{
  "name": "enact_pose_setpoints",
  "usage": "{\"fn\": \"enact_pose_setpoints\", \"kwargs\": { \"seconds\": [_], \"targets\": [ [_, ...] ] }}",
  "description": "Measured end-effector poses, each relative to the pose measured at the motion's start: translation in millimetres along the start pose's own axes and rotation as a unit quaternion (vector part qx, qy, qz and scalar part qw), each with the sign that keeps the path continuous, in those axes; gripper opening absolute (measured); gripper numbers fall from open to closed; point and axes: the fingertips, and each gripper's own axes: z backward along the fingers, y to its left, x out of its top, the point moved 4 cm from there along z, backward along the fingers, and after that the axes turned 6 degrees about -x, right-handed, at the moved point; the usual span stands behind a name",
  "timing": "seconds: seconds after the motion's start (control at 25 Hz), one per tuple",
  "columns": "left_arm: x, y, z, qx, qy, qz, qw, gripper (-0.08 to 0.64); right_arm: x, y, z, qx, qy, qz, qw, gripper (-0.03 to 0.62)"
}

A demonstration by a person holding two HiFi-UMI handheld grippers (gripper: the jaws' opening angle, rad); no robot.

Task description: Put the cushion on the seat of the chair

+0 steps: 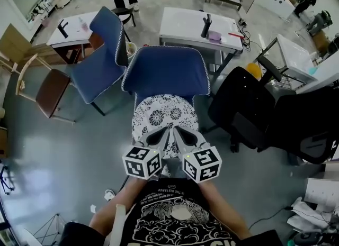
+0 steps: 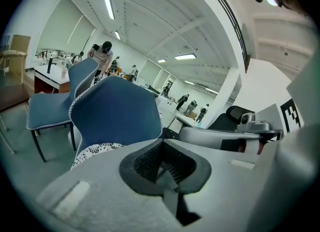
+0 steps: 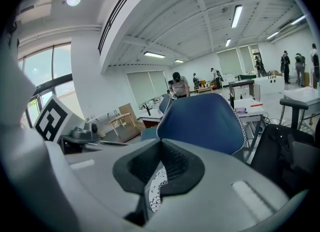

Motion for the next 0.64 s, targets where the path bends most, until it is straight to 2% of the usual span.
{"fn": "enact_pose_setpoints", "kwargs": {
  "seconds": [0.64],
  "targets": [
    [0,1,8,0.005,-0.005,-0.016,0.9999,-0.006,-5,10,5,-0.009,-0.004,0.010,1.000,-0.002]
  ]
}}
